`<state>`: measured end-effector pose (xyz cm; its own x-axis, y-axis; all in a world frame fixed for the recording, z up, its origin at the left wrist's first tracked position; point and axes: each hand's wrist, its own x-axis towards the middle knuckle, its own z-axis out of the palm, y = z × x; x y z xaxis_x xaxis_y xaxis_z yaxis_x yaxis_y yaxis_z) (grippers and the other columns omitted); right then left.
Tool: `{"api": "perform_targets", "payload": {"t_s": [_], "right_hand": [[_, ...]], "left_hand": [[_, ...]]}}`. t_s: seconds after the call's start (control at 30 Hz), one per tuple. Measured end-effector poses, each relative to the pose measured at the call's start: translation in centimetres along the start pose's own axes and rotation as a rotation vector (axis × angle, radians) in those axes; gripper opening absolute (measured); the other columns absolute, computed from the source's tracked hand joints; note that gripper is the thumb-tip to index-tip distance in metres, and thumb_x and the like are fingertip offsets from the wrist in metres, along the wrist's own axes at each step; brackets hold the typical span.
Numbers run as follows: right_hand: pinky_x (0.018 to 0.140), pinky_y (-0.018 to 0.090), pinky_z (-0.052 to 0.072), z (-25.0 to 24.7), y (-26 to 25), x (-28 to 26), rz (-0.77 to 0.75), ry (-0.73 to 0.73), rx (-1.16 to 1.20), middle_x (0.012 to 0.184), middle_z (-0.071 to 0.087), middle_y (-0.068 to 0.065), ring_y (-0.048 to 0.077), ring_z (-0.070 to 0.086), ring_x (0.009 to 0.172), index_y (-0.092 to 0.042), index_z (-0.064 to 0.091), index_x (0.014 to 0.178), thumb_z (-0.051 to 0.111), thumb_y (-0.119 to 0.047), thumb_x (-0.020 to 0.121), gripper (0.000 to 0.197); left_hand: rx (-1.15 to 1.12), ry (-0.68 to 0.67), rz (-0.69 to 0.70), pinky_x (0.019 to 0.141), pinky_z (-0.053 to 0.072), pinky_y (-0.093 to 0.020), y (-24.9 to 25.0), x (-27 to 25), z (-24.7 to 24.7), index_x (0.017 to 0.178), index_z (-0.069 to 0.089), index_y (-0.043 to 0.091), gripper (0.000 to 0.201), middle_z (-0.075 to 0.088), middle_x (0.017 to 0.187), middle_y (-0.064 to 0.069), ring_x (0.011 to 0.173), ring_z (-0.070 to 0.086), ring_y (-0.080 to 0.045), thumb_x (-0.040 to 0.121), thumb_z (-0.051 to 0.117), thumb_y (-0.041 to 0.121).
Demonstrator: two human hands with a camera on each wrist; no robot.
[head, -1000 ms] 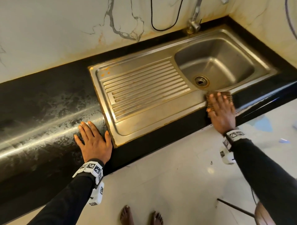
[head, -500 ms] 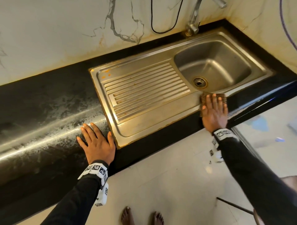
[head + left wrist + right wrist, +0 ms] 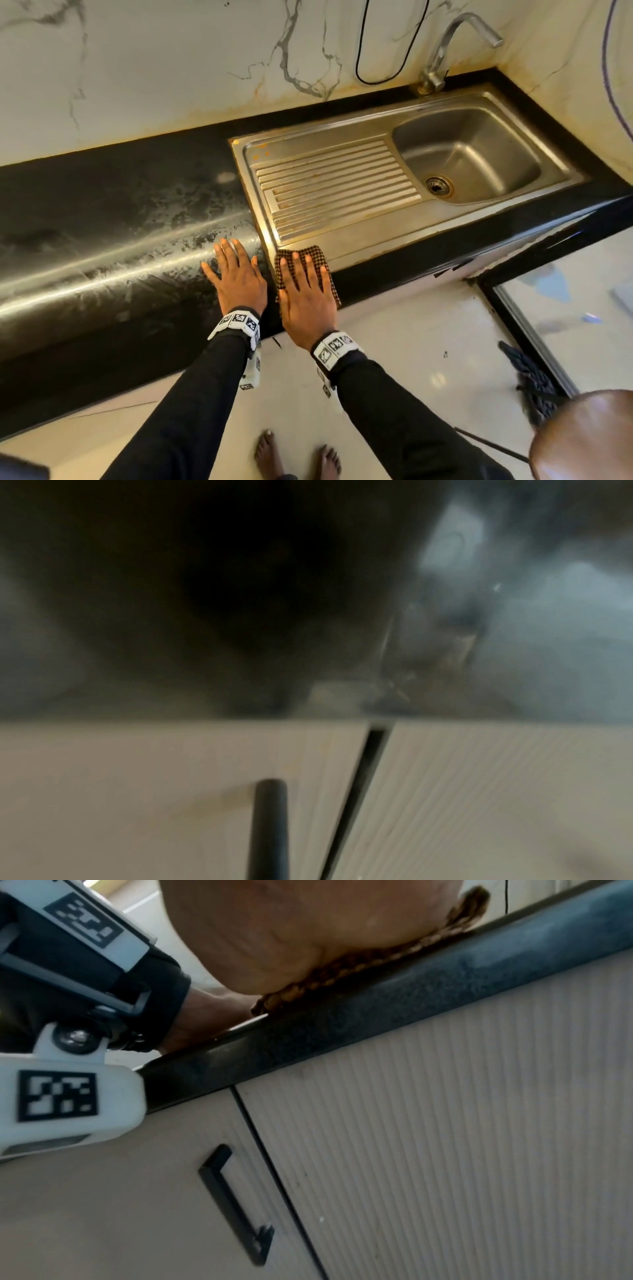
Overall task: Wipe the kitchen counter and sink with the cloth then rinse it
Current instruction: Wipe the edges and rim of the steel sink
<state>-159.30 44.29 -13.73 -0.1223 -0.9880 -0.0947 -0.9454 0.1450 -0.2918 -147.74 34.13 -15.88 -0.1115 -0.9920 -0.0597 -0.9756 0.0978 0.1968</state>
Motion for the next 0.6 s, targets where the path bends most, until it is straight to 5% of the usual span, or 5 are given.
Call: {"api": "perform_targets", "payload": {"t_s": [0.2, 0.4, 0.6], "right_hand": [[0.126, 0.049, 0.008, -0.8, -1.5, 6.7, -0.008, -0.088, 0.001, 0.169, 0.011, 0.007, 0.024, 0.007, 0.156, -0.016, 0.004, 0.162, 0.026, -0.04, 0.105, 0.066], [0.123, 0.044, 0.025, -0.7, 0.9, 0.5, -0.179, 0.032, 0.049, 0.16, 0.033, 0.015, 0.03, 0.031, 0.147, -0.007, 0.026, 0.157, 0.039, -0.033, 0.101, 0.063], [0.116, 0.046, 0.035, -1.3, 0.1, 6.3, -0.189, -0.025, 0.096, 0.154, 0.038, 0.02, 0.034, 0.04, 0.138, -0.001, 0.032, 0.154, 0.047, -0.026, 0.101, 0.06]], "left_hand": [[-0.003, 0.014, 0.018, 0.124, 0.005, -0.067, -0.2, 0.1, 0.1, 0.163, 0.018, 0.01, 0.058, 0.011, 0.172, -0.015, 0.16, 0.006, -0.032, 0.11, 0.023, 0.032], [0.045, 0.017, 0.016, 0.123, 0.008, -0.067, 0.0, 0.1, 0.2, 0.163, 0.018, 0.009, 0.058, 0.013, 0.171, -0.015, 0.16, 0.008, -0.032, 0.109, 0.025, 0.029], [0.016, 0.046, 0.047, 0.123, 0.005, -0.069, -0.1, 0.1, 0.4, 0.163, 0.018, 0.006, 0.059, 0.013, 0.171, -0.016, 0.159, 0.008, -0.033, 0.109, 0.019, 0.031]]}}
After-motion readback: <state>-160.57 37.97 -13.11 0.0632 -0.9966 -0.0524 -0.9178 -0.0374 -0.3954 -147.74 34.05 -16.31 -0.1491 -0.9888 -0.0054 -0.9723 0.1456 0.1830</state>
